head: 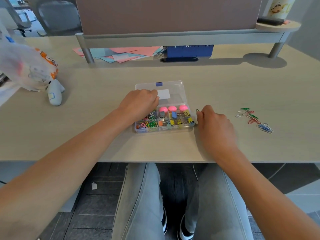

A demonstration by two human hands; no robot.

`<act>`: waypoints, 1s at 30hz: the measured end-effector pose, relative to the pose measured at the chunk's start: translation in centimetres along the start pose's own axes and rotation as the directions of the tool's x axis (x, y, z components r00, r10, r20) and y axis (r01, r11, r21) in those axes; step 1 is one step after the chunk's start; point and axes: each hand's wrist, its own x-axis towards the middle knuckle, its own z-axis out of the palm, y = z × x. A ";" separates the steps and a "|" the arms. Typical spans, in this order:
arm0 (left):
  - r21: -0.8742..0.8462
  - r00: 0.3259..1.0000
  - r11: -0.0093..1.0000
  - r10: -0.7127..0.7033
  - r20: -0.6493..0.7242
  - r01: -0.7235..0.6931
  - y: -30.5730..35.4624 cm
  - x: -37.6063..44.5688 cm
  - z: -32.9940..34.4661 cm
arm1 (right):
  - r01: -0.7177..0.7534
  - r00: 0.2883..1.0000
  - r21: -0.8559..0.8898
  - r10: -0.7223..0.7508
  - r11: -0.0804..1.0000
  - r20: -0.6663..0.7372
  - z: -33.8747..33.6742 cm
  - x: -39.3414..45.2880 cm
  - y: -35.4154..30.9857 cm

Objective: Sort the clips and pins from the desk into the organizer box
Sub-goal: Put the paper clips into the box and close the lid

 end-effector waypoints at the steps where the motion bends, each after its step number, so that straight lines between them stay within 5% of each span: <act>1: -0.001 1.000 1.000 0.002 0.000 -0.002 -0.1 0.0 0.0 | -0.004 1.000 0.002 0.004 1.000 0.000 0.0 0.0 0.0; 30: -0.155 0.993 0.981 0.110 -0.043 -0.116 1.0 -2.9 -2.0 | -0.011 1.000 0.041 0.011 0.999 -0.022 0.2 0.2 0.2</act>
